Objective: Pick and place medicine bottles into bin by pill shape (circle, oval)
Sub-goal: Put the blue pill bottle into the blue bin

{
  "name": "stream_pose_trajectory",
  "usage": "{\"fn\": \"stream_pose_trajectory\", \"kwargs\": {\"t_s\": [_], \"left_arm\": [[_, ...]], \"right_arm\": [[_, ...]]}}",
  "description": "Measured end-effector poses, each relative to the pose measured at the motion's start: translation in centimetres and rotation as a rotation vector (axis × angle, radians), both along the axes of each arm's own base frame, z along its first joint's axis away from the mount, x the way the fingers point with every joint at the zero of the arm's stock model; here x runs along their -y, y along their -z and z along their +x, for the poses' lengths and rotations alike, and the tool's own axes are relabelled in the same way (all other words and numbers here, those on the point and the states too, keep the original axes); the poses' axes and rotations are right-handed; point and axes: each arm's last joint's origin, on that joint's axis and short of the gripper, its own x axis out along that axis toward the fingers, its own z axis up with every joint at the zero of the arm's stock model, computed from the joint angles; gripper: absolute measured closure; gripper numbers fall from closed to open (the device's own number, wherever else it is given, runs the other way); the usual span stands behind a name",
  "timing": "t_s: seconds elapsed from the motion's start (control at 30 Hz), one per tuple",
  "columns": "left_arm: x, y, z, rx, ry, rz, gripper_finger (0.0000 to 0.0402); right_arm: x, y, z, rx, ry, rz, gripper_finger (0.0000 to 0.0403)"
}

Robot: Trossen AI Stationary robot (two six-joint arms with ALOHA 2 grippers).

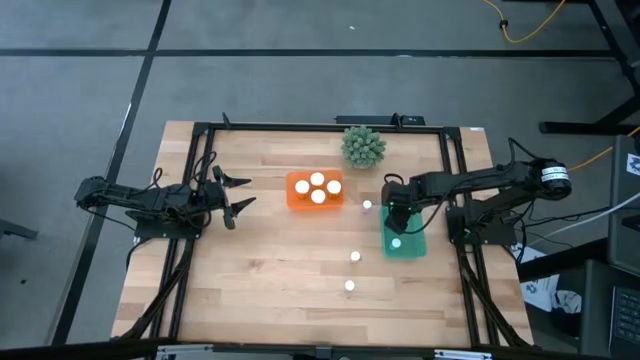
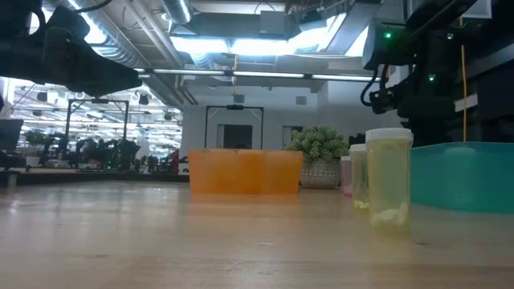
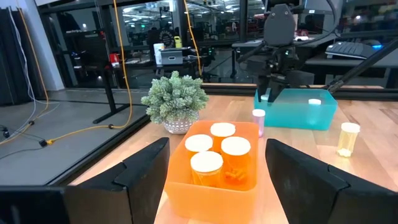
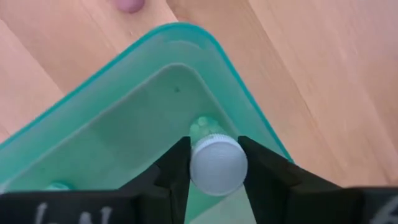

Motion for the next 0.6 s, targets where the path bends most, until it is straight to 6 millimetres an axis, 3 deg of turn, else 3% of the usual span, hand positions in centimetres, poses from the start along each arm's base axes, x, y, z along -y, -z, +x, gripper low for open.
{"fn": "stream_pose_trajectory", "kwargs": {"t_s": [0.33,0.6], "left_arm": [[0.0,0.0,0.0,0.0,0.0,0.0,0.0145],[0.0,0.0,0.0,0.0,0.0,0.0,0.0145]], "right_arm": [[0.0,0.1,0.0,-0.002,-0.002,0.015,0.0222],[0.0,-1.2,0.5,0.001,0.0,0.014,0.0217]]}}
